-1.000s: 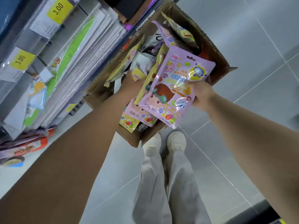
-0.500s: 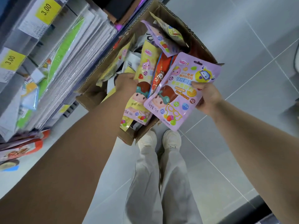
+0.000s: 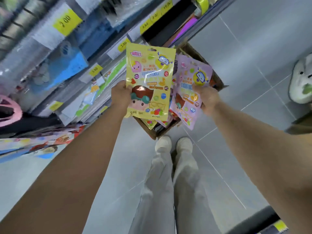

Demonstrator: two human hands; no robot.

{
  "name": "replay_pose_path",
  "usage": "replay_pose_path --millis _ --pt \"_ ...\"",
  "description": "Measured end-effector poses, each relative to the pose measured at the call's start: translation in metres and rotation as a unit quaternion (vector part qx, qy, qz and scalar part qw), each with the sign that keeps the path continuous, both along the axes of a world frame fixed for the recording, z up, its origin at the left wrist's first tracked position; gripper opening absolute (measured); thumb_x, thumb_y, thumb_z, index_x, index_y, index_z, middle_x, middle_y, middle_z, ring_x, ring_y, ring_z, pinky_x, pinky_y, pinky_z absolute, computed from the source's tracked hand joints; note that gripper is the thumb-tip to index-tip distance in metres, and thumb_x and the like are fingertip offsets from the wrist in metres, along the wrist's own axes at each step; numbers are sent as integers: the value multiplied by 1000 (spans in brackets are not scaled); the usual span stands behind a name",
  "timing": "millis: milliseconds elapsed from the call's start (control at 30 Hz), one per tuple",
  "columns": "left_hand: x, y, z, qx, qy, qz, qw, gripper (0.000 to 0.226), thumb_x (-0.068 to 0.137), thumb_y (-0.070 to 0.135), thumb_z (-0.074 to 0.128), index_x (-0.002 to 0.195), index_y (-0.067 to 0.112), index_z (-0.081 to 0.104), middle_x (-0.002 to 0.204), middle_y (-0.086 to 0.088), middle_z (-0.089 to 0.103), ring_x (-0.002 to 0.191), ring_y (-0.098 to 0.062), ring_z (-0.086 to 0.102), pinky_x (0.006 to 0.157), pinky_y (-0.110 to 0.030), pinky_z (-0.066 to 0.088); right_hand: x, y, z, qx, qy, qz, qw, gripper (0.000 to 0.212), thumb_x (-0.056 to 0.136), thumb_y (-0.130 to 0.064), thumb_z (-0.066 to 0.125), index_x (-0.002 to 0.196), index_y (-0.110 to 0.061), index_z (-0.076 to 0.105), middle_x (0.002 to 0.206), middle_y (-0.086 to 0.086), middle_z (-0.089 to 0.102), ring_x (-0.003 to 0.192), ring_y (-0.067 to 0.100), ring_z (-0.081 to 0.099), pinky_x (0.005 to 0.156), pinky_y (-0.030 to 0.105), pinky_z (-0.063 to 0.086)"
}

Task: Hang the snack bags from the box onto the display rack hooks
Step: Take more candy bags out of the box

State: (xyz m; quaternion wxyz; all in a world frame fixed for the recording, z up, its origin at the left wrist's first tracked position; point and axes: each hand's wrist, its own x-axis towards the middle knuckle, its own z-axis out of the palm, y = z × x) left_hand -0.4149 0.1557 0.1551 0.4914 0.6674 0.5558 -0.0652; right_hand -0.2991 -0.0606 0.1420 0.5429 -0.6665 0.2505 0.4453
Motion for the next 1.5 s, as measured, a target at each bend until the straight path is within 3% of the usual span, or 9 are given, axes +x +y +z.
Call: replay_pose_path --millis 167,367,533,700,800,933,1067,1267,1500 --pt "-39 -7 77 -100 -63 19 993 21 92 6 49 85 19 63 104 -15 64 96 -32 62 84 -43 51 -19 36 96 43 -28 37 998 50 62 -51 78 97 -17 69 103 2 73 96 22 68 87 42 55" --pt "-96 -27 159 -87 -95 66 989 22 90 3 53 77 18 61 93 -11 62 88 -24 59 81 -38 50 -59 52 169 92 -91 113 985 33 59 -23 84 88 -14 70 104 10 72 98 28 68 94 50 50" --pt "-136 -16 208 -27 -131 118 984 33 82 25 66 106 11 47 78 4 58 64 -11 57 48 -16 48 -111 76 202 113 -67 191 973 23 70 -14 80 89 -8 70 108 16 69 88 27 69 88 52 53" --pt "-194 7 234 145 -95 144 974 76 77 22 75 137 8 29 129 -12 38 107 -14 47 93 -28 41 -174 105 220 118 -101 276 948 16 72 -9 78 85 -11 69 96 9 73 71 12 70 80 35 56" --pt "-240 22 241 194 -56 98 975 53 77 30 74 121 13 50 119 -8 46 86 -1 60 83 -15 46 -208 124 233 94 -121 327 932 30 70 -12 80 98 -6 69 100 8 70 88 21 68 82 35 56" --pt "-297 49 244 253 36 56 965 25 74 42 67 83 20 62 84 -3 65 86 -24 59 85 -38 47 -250 156 245 62 -143 367 917 32 70 -14 81 97 -4 70 101 9 71 89 21 68 80 34 55" --pt "-345 90 250 195 -25 43 980 9 87 27 61 87 18 61 81 2 60 77 -17 54 72 -29 43 -296 198 252 54 -142 378 913 27 68 -15 82 90 -6 69 93 6 70 78 18 67 66 24 54" --pt "-397 152 246 176 -42 53 982 14 85 22 64 96 14 68 97 3 64 100 -18 60 88 -29 47 -366 250 254 58 -120 337 932 34 66 -10 83 97 0 70 99 14 72 84 27 71 80 44 58" --pt "-416 188 237 196 -9 69 978 4 85 22 54 83 24 56 66 12 54 82 -24 61 98 -48 43 -409 283 240 15 -148 319 936 15 74 -22 78 75 -14 65 71 0 64 53 5 59 56 20 51"
